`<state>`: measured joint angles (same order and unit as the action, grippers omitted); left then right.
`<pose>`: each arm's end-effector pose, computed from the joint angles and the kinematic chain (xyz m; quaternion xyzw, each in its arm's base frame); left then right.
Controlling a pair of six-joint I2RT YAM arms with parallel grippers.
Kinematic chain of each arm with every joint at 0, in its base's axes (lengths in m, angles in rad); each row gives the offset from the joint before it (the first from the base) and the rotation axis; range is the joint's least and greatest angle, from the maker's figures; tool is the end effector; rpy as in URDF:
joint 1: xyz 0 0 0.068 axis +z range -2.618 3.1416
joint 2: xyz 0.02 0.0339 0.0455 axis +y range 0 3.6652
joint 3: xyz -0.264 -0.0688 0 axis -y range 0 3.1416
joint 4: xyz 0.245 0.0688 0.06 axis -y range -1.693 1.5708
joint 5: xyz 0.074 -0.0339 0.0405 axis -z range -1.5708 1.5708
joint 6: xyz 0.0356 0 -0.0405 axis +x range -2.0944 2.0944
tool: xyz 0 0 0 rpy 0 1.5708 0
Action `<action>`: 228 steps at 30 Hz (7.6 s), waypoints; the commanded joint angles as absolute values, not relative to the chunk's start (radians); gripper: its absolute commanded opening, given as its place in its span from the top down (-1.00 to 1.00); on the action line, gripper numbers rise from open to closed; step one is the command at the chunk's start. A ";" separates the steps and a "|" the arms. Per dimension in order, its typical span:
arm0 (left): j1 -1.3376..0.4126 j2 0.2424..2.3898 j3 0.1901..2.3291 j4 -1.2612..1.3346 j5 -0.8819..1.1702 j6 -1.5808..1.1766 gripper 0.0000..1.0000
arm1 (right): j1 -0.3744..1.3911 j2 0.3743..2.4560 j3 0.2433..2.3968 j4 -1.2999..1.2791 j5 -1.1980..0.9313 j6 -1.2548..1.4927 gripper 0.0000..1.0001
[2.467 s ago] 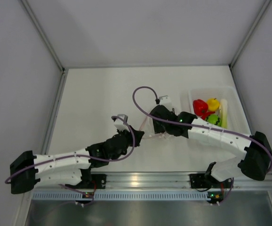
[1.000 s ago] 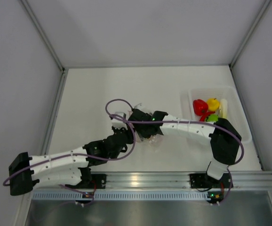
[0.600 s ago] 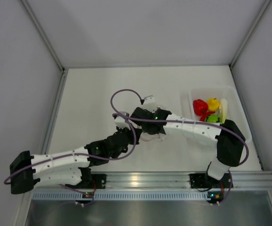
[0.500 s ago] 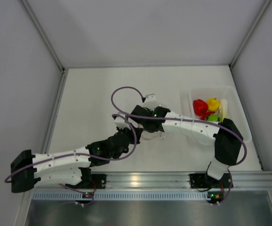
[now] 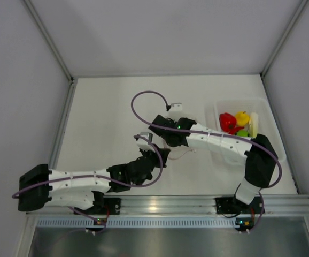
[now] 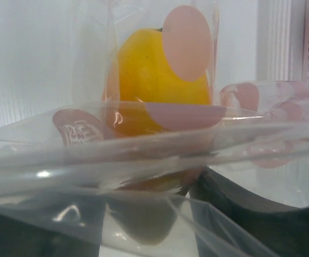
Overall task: Open the zip-top bag and remove the fake food
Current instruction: Pick up the fake fruit from the zipper food storage bag, then place the fake fruit in the bin.
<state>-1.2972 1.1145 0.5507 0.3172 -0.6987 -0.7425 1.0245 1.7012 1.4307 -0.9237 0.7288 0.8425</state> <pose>0.0872 -0.2259 0.2456 0.0005 0.7704 -0.3508 0.5324 0.1987 0.2811 0.2741 -0.0170 0.9201 -0.0677 0.3854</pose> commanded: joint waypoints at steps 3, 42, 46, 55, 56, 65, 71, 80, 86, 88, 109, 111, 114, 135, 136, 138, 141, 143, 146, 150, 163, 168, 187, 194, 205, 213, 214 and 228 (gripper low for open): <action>-1.316 1.150 0.489 0.339 -0.781 -0.827 1.00 | 0.983 1.536 1.376 -0.744 0.599 0.873 1.00; -1.470 1.411 0.629 0.342 -1.158 -0.885 1.00 | 1.071 1.482 1.324 -0.713 0.650 1.085 1.00; -1.453 1.422 0.623 0.341 -1.169 -0.881 1.00 | 1.078 1.418 1.281 -0.704 0.605 1.077 1.00; -1.424 1.496 0.603 0.345 -1.131 -0.986 1.00 | 1.083 1.204 1.120 -0.555 0.578 1.146 1.00; -1.422 1.493 0.597 0.347 -1.126 -0.994 1.00 | 1.085 1.201 1.112 -0.552 0.587 1.160 1.00; -1.419 1.396 0.595 0.353 -1.105 -0.919 1.00 | 1.101 1.325 1.161 -0.607 0.600 1.071 1.00; -1.322 1.231 0.502 0.351 -1.042 -0.908 1.00 | 1.138 1.333 1.147 -0.670 0.632 1.014 1.00; -1.236 1.065 0.445 0.348 -1.042 -0.868 1.00 | 1.152 1.384 1.127 -0.755 0.595 0.940 1.00; -1.223 1.054 0.452 0.348 -1.037 -0.850 1.00 | 1.189 1.433 1.154 -0.773 0.563 0.829 1.00; -1.210 1.068 0.462 0.348 -1.019 -0.842 1.00 | 1.204 1.414 1.120 -0.714 0.502 0.755 1.00; -1.220 1.059 0.469 0.353 -0.819 -0.828 1.00 | 1.244 1.315 1.100 -0.414 0.511 0.520 1.00; -1.220 1.054 0.469 0.333 -0.825 -0.838 1.00 | 1.243 1.296 1.092 -0.402 0.488 0.479 1.00; -1.216 1.075 0.512 0.255 -0.860 -0.865 1.00 | 1.241 1.275 1.086 -0.399 0.431 0.426 1.00; -1.138 1.022 0.502 0.081 -0.954 -0.963 1.00 | 1.075 1.290 1.039 -0.428 -0.076 0.445 1.00; -1.135 1.011 0.500 0.081 -0.950 -0.947 1.00 | 1.075 1.287 1.032 -0.414 -0.113 0.430 1.00; -1.131 0.994 0.499 0.081 -0.951 -0.928 1.00 | 1.074 1.289 1.034 -0.422 -0.133 0.404 1.00; -1.129 0.957 0.486 0.080 -0.959 -0.901 1.00 | 1.071 1.296 1.046 -0.448 -0.167 0.358 1.00; -1.123 0.939 0.482 0.080 -0.962 -0.893 1.00 | 1.068 1.287 1.039 -0.425 -0.225 0.328 1.00; -1.117 0.922 0.469 0.080 -0.960 -0.887 1.00 | 1.057 1.266 1.016 -0.390 -0.305 0.310 1.00; -1.106 0.917 0.469 0.060 -0.956 -0.897 1.00 | 1.054 1.250 1.011 -0.403 -0.409 0.261 1.00; -1.086 0.891 0.492 0.009 -0.971 -0.902 1.00 | 1.065 1.226 1.054 -0.446 -0.590 0.169 1.00; -1.086 0.845 0.482 0.009 -0.977 -0.896 1.00 | 1.052 1.262 1.097 -0.594 -0.278 0.241 1.00; -1.057 0.838 0.483 0.011 -0.933 -0.876 1.00 | 0.945 1.023 0.979 -0.441 -0.545 0.256 1.00; -1.051 0.850 0.508 0.012 -0.910 -0.868 1.00 | 0.960 0.996 0.933 -0.299 -0.818 0.259 1.00; -1.051 0.850 0.528 0.052 -0.841 -0.888 1.00 | 1.040 1.109 0.923 0.061 -0.882 0.456 1.00; -1.052 0.838 0.496 0.052 -0.813 -0.917 1.00 | 1.043 1.103 0.976 -0.042 -0.571 0.414 1.00; -1.052 0.835 0.494 0.052 -0.810 -0.922 1.00 | 1.043 1.097 0.965 -0.034 -0.502 0.413 1.00; -1.052 0.838 0.456 0.124 -0.724 -0.900 1.00 | 1.023 1.017 0.885 0.052 -0.071 0.460 1.00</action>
<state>-1.0615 0.8360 0.4850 0.0994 -0.7254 -0.9100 1.0321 1.0531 0.8902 -0.0959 -0.1734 0.4137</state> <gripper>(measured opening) 0.021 0.559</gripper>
